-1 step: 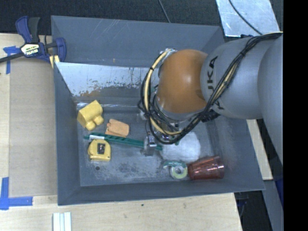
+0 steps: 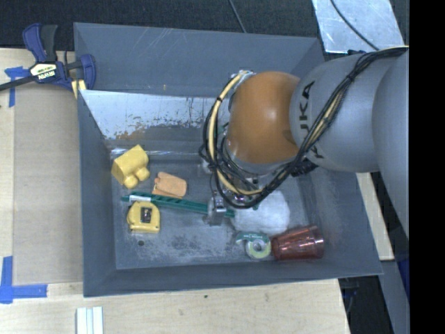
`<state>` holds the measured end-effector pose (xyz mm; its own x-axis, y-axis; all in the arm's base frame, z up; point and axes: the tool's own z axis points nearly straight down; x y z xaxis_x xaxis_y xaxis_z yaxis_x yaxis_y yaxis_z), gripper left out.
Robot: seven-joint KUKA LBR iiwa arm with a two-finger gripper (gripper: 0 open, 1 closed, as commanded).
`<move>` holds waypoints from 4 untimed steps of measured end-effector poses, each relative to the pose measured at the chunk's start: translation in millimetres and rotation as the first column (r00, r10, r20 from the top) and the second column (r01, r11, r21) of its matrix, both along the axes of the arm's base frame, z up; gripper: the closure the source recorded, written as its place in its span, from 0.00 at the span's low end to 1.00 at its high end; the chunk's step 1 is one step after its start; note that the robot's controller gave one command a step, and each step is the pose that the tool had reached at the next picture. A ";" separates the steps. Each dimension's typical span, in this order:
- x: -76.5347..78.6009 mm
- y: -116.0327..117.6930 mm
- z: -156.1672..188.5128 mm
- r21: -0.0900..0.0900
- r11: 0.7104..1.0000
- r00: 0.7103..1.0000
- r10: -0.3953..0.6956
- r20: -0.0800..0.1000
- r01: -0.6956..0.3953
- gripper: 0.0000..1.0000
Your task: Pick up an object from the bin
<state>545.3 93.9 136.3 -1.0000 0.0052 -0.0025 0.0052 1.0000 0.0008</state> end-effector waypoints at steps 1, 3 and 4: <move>0.5 -14.7 -36.2 0.001 0.976 0.976 -0.216 0.002 0.216 0.00; -5.3 -23.4 33.0 0.000 0.999 0.999 0.040 -0.001 -0.040 0.00; 2.2 -13.4 62.9 0.002 0.988 0.988 -0.157 0.005 0.157 0.00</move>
Offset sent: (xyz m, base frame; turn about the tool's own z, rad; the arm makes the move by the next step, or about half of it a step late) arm 0.0140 -0.0029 -0.0293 -0.1639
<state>547.5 80.5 199.2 -0.9868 0.1618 -0.0078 0.1618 0.9868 0.0025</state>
